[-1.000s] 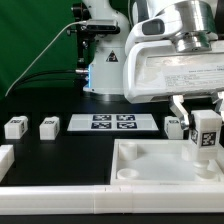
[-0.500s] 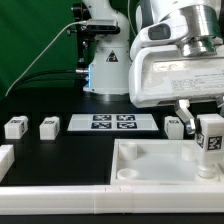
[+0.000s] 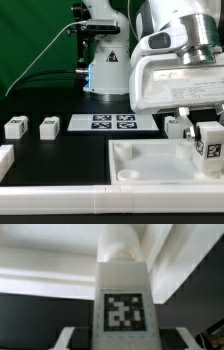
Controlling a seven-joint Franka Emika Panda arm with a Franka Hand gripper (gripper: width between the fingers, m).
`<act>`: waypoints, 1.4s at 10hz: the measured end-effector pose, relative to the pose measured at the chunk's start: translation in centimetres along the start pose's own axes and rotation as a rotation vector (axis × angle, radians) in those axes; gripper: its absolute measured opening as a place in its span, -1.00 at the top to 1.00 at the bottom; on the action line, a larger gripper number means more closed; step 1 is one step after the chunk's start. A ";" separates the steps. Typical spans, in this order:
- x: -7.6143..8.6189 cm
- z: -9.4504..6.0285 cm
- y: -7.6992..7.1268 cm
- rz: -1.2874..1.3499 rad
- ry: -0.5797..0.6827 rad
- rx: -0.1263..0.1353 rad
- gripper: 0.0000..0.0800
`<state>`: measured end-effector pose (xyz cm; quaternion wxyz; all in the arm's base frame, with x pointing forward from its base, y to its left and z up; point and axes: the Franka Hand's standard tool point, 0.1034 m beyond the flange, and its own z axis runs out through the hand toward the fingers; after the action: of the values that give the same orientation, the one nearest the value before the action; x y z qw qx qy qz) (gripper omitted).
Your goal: Assemble one leg
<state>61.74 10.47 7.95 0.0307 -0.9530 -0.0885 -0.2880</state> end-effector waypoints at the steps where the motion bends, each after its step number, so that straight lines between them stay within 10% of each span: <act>1: -0.2 0.1 -0.1 -0.001 -0.003 0.001 0.27; 5: -0.2 0.1 -0.3 -0.005 0.002 0.002 0.24; 7: -0.2 0.1 -0.3 -0.006 0.002 0.002 -0.52; 8: -0.2 0.1 -0.1 -0.007 0.002 0.001 -0.59; 14: 0.2 -2.4 1.7 -0.029 -0.031 -0.011 -0.62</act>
Offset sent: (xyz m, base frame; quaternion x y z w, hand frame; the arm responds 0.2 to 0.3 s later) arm -0.0033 0.0015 -0.0013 -0.0094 0.0061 -0.0003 0.9999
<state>60.95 8.58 10.02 0.0200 -0.9561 -0.1014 -0.2742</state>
